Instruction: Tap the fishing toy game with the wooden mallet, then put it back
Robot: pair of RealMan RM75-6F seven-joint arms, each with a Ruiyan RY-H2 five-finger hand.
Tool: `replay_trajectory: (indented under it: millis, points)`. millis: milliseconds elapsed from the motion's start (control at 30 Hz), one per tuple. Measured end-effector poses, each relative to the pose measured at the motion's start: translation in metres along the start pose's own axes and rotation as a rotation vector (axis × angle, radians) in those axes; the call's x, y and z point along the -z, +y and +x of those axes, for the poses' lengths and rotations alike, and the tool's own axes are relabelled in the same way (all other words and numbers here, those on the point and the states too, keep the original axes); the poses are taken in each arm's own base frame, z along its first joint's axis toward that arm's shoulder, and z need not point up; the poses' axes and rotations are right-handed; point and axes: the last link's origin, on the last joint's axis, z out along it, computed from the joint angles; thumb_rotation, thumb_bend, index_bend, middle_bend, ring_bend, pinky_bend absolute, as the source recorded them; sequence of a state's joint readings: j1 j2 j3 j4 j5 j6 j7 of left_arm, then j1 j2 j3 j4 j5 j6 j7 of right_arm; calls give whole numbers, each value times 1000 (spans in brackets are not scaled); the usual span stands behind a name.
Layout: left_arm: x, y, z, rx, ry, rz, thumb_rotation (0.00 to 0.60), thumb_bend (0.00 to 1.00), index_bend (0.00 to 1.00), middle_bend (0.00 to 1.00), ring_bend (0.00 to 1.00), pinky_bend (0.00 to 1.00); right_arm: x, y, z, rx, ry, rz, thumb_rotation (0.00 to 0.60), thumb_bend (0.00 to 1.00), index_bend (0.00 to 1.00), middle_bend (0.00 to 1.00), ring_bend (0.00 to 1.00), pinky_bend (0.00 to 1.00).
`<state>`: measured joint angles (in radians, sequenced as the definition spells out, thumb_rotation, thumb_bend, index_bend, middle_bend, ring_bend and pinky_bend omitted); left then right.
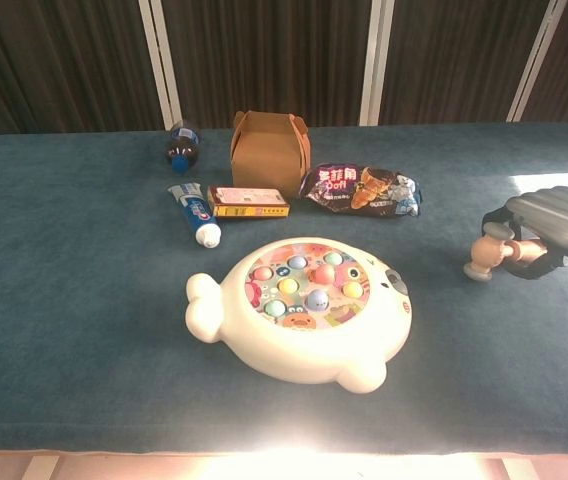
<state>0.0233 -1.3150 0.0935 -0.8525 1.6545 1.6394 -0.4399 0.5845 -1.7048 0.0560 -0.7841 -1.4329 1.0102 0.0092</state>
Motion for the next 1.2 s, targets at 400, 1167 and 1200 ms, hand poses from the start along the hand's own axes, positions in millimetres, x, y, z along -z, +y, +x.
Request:
replay_trajectory:
  millis: [400,1167,1200]
  points:
    - [0,-1,0,0,2,3,600,140,0,0,0,69,4,1,-2,20,-3,13,600,410,470,386,378,588]
    - [-2,0,1,0,6,-2,600,139,0,0,0,69,17,11,-5,17,-1,34,600,339,346,293,258,489]
    - [-2,0,1,-1,6,-3,600,139,0,0,0,69,18,11,-5,17,-1,36,600,339,346,293,258,489]
